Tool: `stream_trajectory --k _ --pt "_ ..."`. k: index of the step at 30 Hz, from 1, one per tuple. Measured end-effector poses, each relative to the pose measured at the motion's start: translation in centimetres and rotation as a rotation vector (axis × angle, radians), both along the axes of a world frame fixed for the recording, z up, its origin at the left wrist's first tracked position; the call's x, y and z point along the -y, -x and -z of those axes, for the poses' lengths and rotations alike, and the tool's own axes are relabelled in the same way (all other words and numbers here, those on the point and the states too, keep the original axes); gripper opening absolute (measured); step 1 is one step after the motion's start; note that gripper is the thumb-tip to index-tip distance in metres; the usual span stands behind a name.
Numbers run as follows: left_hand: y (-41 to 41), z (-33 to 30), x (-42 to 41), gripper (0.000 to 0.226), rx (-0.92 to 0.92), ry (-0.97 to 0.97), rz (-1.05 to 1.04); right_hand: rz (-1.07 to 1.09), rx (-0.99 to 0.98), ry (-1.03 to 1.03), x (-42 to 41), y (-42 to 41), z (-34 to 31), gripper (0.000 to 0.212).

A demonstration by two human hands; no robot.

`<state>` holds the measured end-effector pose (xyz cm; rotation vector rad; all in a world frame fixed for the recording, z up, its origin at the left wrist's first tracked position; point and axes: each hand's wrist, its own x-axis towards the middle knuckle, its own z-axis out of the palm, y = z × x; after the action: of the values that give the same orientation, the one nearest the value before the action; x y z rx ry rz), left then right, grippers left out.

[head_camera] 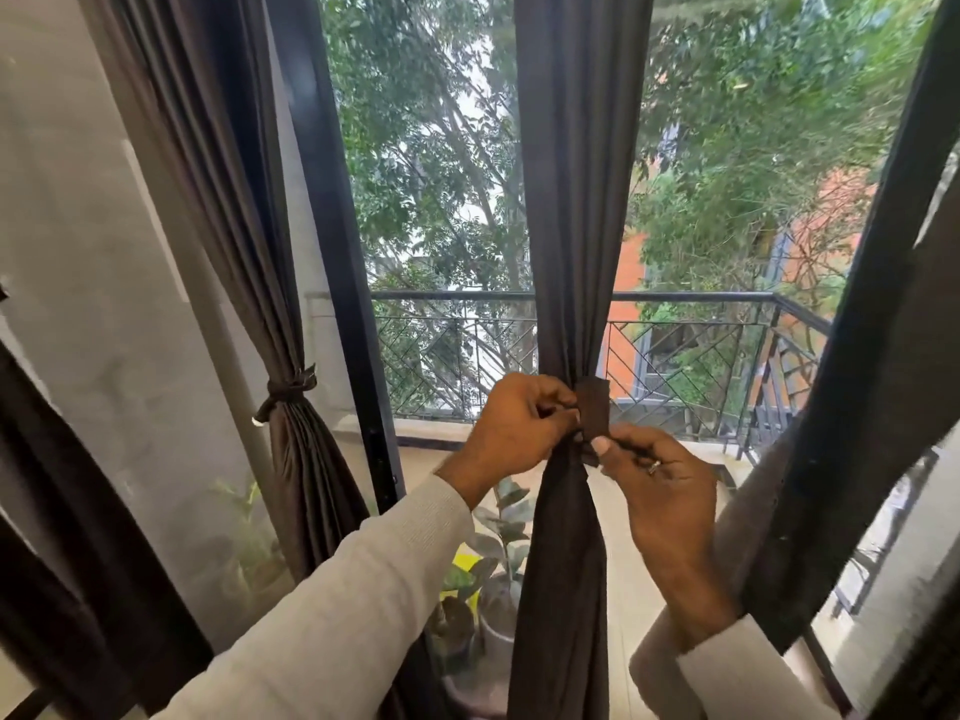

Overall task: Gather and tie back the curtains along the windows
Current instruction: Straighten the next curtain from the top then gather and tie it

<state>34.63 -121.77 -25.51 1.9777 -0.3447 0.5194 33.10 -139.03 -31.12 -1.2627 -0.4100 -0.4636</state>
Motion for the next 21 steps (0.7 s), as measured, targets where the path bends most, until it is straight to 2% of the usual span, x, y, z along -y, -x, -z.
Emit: stream_trajectory --k 5,9,12,16,19,21 --pt "0.6 -0.2 0.1 0.032 0.047 -0.159 0.014 0.057 0.053 0.17 0.6 -0.4 -1.4 0.017" --pt "0.8 -0.2 0.0 0.015 0.022 -0.271 0.009 -0.002 0.017 0.218 1.3 -0.5 -3.0 0.019" --pt "1.0 -0.1 0.1 0.019 0.04 -0.32 0.035 -0.05 -0.048 0.298 2.1 -1.4 -3.2 0.03" --pt "1.7 -0.1 0.3 0.02 0.157 -0.369 0.02 -0.005 -0.106 0.332 2.5 -2.1 -3.3 0.018" --pt "2.3 0.6 0.7 0.05 0.214 -0.355 0.028 -0.013 -0.197 0.247 2.7 -2.3 -3.4 0.019" --pt "2.7 1.6 1.0 0.058 0.31 -0.318 -0.03 -0.058 -0.265 0.201 2.6 -2.4 -3.4 0.023"
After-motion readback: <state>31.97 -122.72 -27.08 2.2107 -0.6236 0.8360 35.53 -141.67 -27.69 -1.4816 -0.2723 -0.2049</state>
